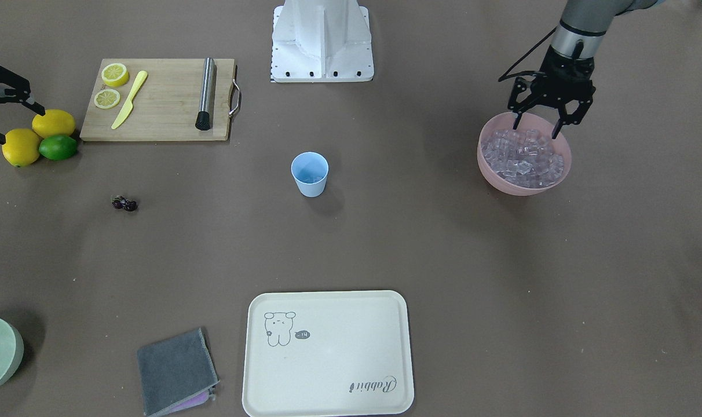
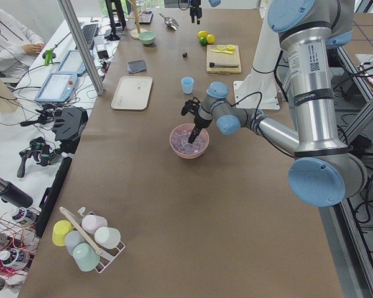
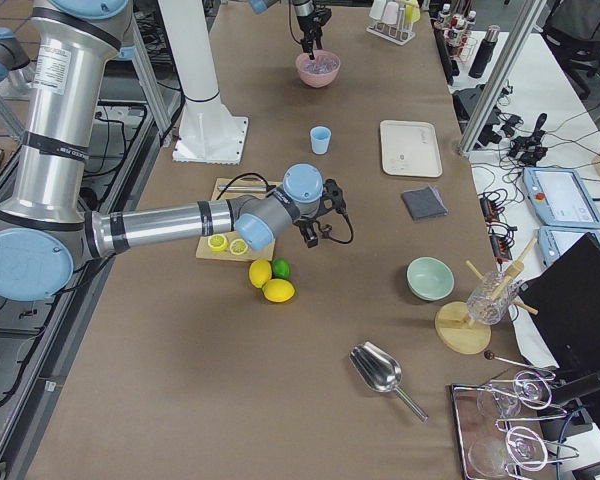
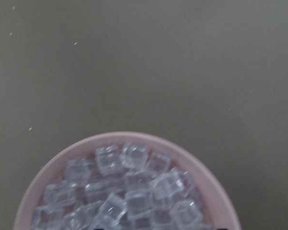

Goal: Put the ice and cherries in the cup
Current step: 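Move the left gripper back over the pink bowl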

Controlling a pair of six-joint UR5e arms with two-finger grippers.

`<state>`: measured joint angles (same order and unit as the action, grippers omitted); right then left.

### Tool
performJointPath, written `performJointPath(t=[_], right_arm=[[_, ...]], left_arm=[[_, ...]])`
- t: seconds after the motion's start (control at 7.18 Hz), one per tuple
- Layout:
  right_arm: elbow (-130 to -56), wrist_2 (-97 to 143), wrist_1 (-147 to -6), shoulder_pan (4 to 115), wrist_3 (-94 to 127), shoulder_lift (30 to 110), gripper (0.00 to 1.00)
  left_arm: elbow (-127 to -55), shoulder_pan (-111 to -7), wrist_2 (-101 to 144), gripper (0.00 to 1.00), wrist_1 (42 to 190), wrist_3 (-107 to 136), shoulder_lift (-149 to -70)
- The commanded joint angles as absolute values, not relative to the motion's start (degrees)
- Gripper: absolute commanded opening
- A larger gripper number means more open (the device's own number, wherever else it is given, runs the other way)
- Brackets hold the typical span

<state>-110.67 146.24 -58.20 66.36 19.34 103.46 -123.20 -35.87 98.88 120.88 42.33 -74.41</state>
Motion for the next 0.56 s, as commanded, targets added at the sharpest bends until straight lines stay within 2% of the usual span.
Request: performJointPath(t=[0.0, 0.28, 0.42], right_arm=[[-110.74, 146.25, -58.18, 66.36, 19.34, 103.88, 0.99], [-110.65, 146.25, -58.18, 66.09, 19.34, 103.89, 0.99], [-110.65, 146.25, -58.18, 66.09, 19.34, 103.80, 0.99]], left_arm=[[-121.47, -35.60, 98.53, 0.79, 123.93, 39.23, -71.89], [-122.16, -36.04, 98.79, 0.60, 124.10, 32.12, -72.33], [-122.25, -36.04, 98.62, 0.58, 125.23, 24.08, -72.25]])
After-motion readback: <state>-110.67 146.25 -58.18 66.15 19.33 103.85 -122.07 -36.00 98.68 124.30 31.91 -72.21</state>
